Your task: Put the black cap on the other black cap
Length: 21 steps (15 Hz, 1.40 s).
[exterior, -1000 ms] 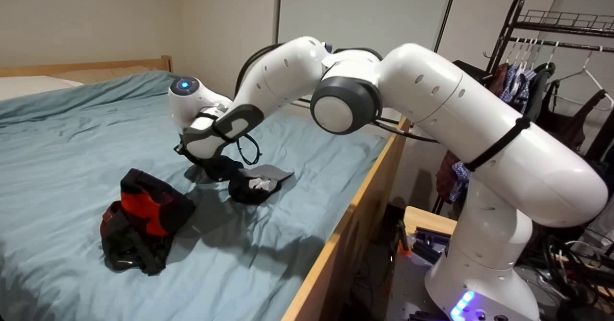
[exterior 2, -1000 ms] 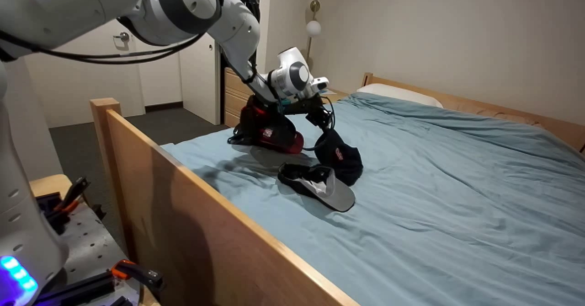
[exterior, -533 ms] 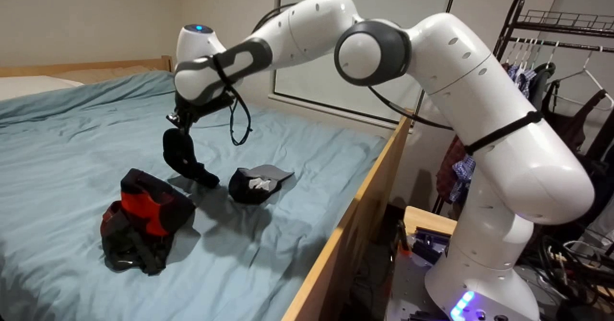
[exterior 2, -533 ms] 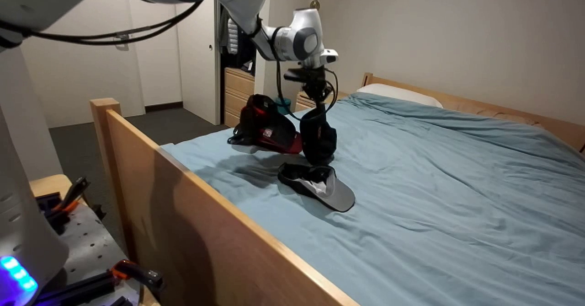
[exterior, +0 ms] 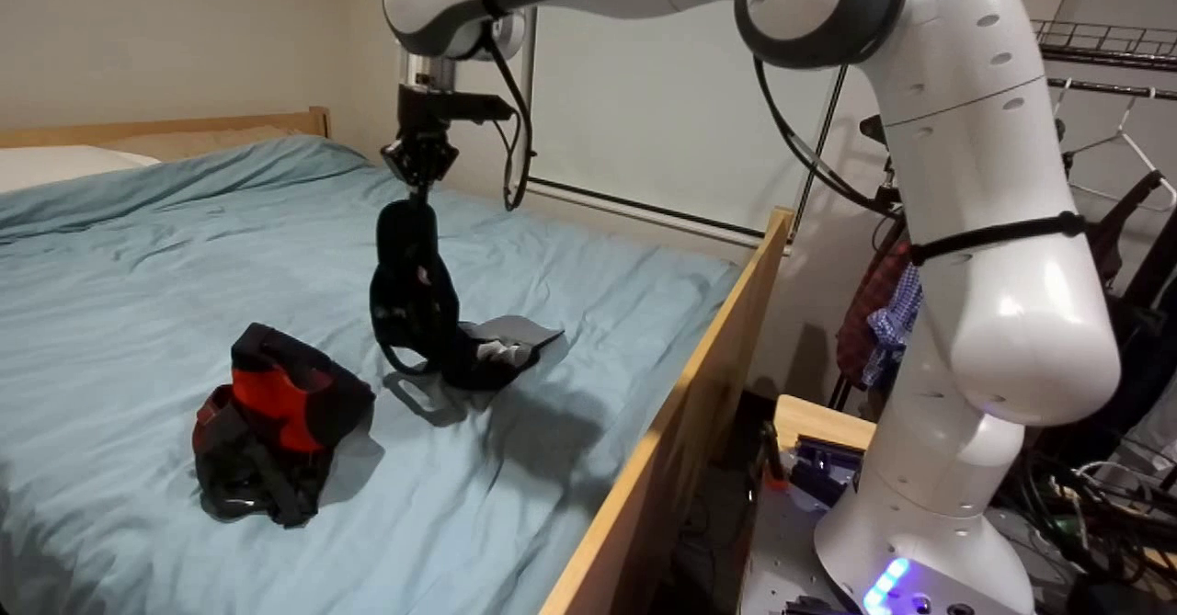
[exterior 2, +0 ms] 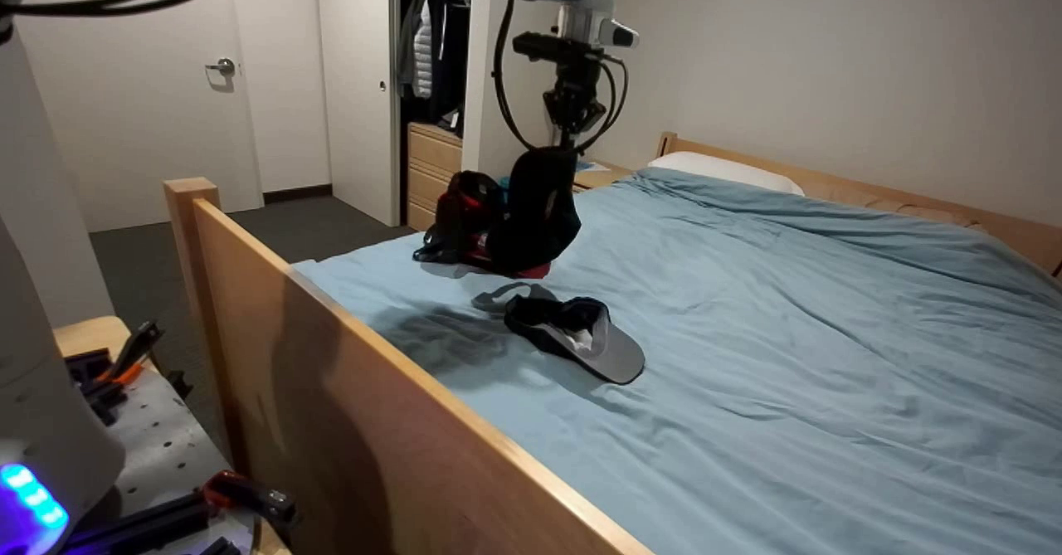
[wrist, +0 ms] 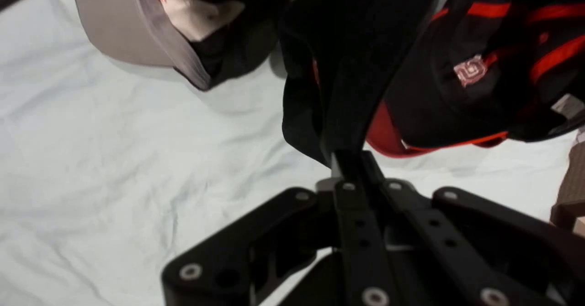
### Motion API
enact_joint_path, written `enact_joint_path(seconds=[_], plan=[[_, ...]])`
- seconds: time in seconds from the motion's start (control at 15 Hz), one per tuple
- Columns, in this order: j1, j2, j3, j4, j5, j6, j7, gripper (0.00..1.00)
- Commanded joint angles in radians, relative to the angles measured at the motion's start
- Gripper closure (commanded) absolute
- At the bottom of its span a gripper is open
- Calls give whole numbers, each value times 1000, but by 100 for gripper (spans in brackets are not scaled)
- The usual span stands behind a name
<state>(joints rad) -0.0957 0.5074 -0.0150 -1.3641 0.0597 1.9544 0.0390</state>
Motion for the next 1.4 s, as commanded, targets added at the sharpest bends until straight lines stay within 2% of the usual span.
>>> enact_joint_path(seconds=[0.0, 0.27, 0.33, 0.53, 0.87, 1.07, 1.33], plan=[[-61, -36, 0, -63, 100, -154, -57, 95], [-118, 59, -15, -72, 194, -260, -87, 95], [-131, 82, -21, -76, 208, -249, -95, 95], [-183, 142, -30, -89, 272, -124, -138, 95], [-292, 194, 16, -85, 466, 91, -281, 95], [-333, 170, 59, -92, 554, 152, -393, 95], [-353, 127, 80, -113, 642, 195, -508, 95]])
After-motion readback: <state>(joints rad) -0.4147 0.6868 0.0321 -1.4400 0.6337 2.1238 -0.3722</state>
